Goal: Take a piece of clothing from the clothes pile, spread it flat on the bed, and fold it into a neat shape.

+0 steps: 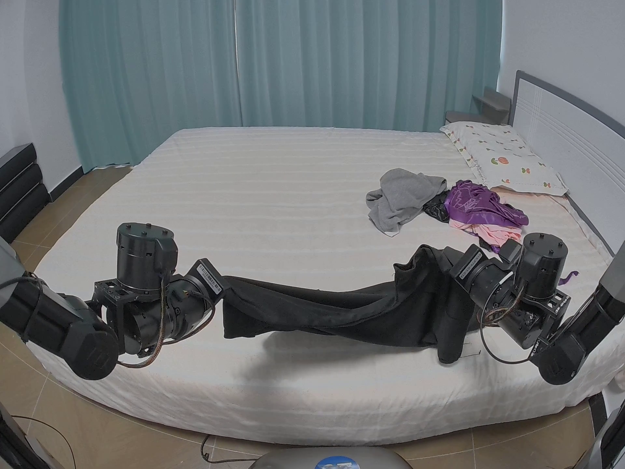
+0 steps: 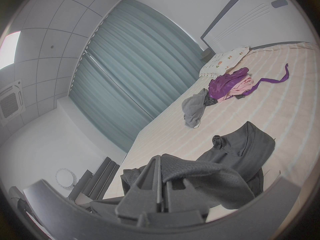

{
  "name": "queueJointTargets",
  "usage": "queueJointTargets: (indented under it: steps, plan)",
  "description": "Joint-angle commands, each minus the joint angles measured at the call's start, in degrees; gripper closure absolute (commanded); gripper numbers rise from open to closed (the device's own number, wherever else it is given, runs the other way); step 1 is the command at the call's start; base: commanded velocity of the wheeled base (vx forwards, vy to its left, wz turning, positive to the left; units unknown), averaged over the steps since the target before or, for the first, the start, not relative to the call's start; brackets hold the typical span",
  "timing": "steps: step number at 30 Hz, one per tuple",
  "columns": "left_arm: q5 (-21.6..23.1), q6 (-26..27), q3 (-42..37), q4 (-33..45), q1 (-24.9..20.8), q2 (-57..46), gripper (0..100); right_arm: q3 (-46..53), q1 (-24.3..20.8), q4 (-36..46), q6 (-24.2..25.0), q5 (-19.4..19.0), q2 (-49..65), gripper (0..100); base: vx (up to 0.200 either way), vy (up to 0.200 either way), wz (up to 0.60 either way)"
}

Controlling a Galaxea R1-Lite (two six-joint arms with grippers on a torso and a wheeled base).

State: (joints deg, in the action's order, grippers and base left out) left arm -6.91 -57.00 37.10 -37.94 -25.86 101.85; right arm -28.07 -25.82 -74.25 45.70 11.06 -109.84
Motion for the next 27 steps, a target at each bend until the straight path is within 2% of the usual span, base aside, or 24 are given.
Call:
queueJointTargets:
  steps: [1, 20, 27]
  plan:
    - [0.0, 0.1, 0.0, 0.0, 0.1, -0.3, 100, 0.0, 0.0, 0.0, 0.0, 0.0, 0.0, 100, 0.000, 0.200, 0.00]
    - [0.1, 0.0, -0.5, 0.0, 0.1, -0.9, 100, 1.3, 0.0, -0.1, 0.0, 0.1, 0.3, 100, 0.000, 0.200, 0.00]
    - [0.0, 0.1, -1.6, 0.2, -0.7, -2.4, 100, 4.1, 1.5, -0.1, -0.1, 0.0, 3.0, 100, 0.000, 0.000, 0.00]
